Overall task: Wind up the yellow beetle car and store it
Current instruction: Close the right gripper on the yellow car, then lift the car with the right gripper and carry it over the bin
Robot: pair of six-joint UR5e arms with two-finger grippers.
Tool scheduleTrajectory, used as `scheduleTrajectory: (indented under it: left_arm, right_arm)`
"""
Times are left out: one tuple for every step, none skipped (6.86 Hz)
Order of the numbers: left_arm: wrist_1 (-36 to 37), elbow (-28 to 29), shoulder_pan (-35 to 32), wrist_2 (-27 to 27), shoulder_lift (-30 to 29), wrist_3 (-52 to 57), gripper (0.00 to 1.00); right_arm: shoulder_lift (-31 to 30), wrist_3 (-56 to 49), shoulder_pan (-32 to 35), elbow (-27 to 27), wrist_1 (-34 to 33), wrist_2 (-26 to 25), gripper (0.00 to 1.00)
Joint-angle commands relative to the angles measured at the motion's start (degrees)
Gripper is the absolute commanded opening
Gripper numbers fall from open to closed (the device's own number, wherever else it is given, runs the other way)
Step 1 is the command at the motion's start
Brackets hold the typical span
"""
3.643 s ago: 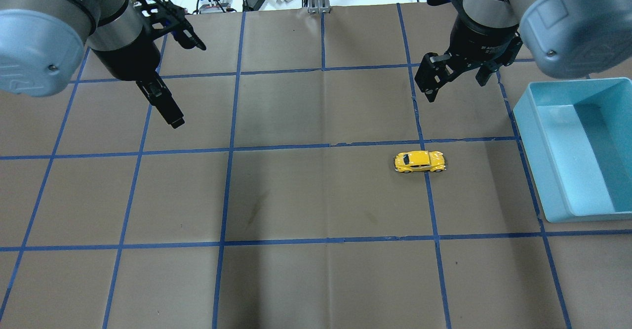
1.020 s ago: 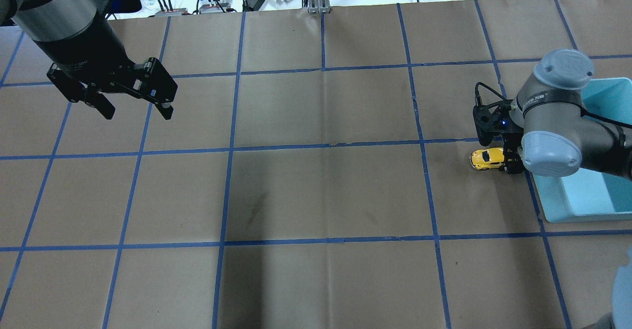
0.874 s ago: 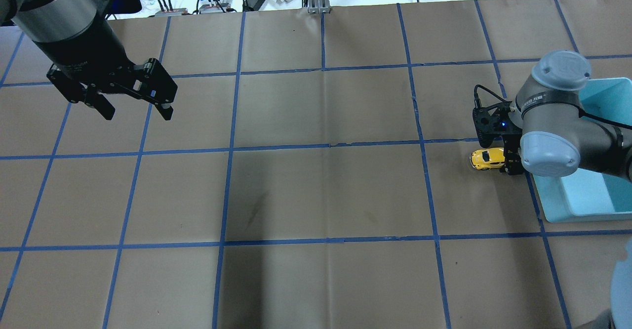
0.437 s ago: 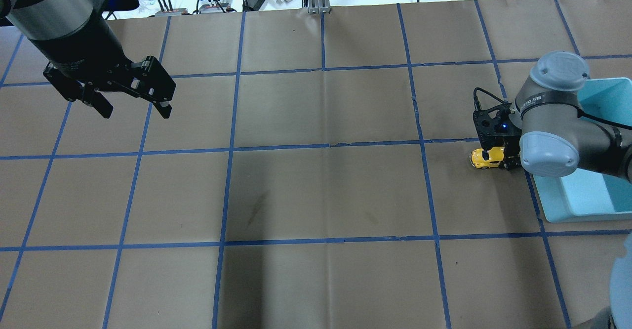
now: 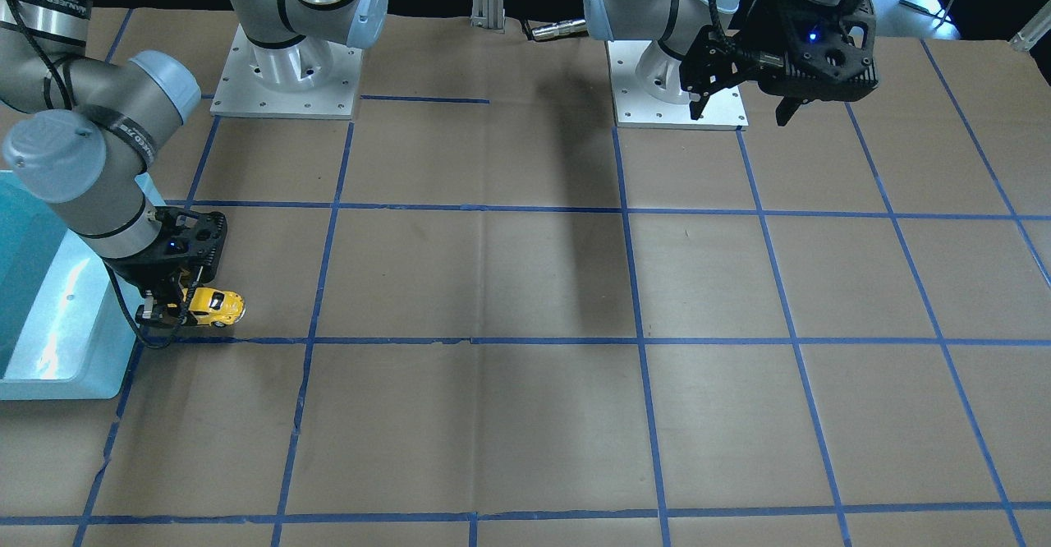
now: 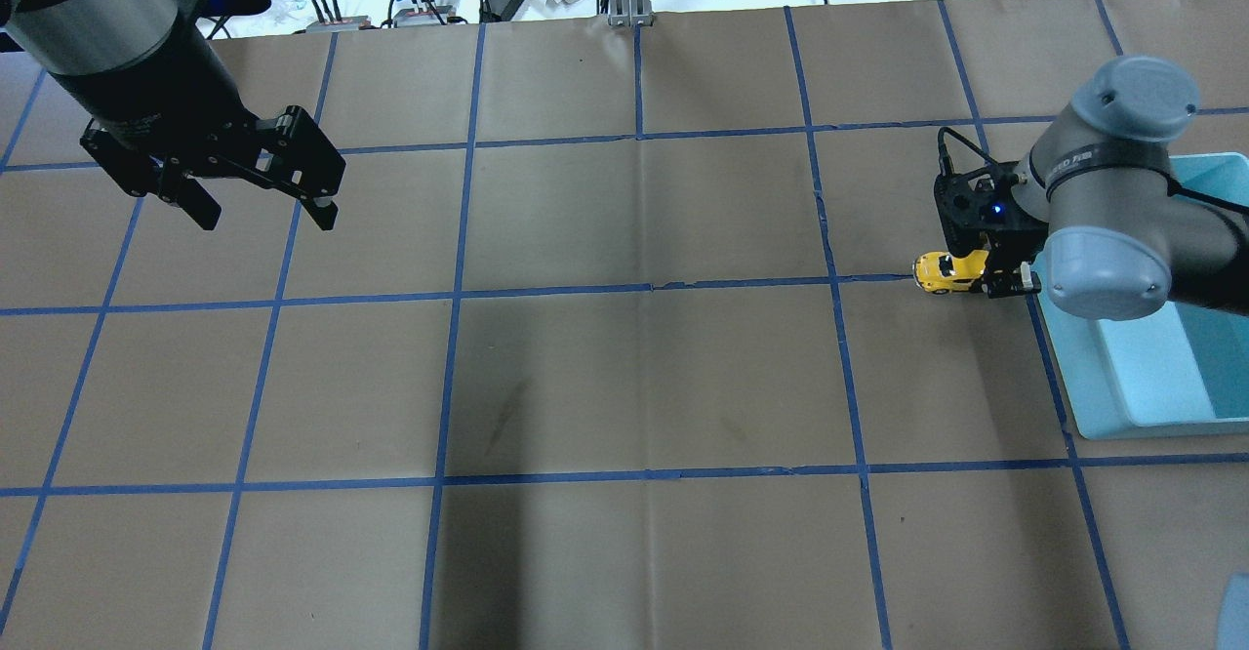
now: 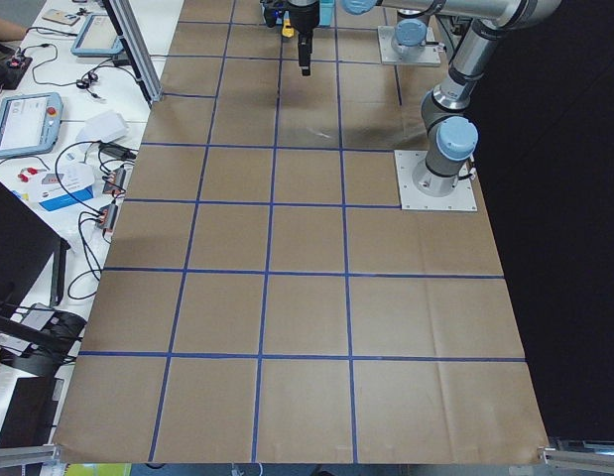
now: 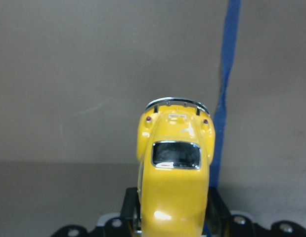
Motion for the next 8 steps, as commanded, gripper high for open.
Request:
scheduleTrajectory:
  left_arm:
    - [0.0,0.0,0.0,0.0,0.1,0.0,1.00]
    - [0.1,0.1,0.0,0.1,0.1,0.0,1.00]
    - [0.1,0.1,0.0,0.1,0.1,0.0,1.00]
    - [0.1,0.1,0.0,0.1,0.1,0.1,1.00]
    - [0.1,0.0,0.0,0.1,0.1,0.1,1.00]
    - [0.0,0.1,0.2,0.1,0.1,0.1,1.00]
    - [0.1,0.1,0.2,0.1,-0.2,0.1,1.00]
    - [0.1,0.1,0.4,0.1,-0.2,0.1,1.00]
  right_arm:
    - [-1.0,-0.7,-0.8,-15.3,18.7,2.2,0.07]
    - [-0.9,-2.9,-2.0,-20.3,24.0,-5.6,0.07]
    - [-1.1,-6.2,-6.6,-20.4,24.3,-8.2,0.05]
    - [-1.1,-11.0,-13.4,-19.2,24.9,-7.8,0.05]
    - [-1.1,-17.0,-17.9,-16.0,24.1,-7.7,0.05]
    - [-1.1,-15.4,-19.7,-12.5,21.0,-7.7,0.05]
    - [-1.1,-4.2,-21.1,-10.7,16.5,-5.2,0.05]
    - [-1.0,3.0,-22.6,-9.6,16.5,-5.0,0.05]
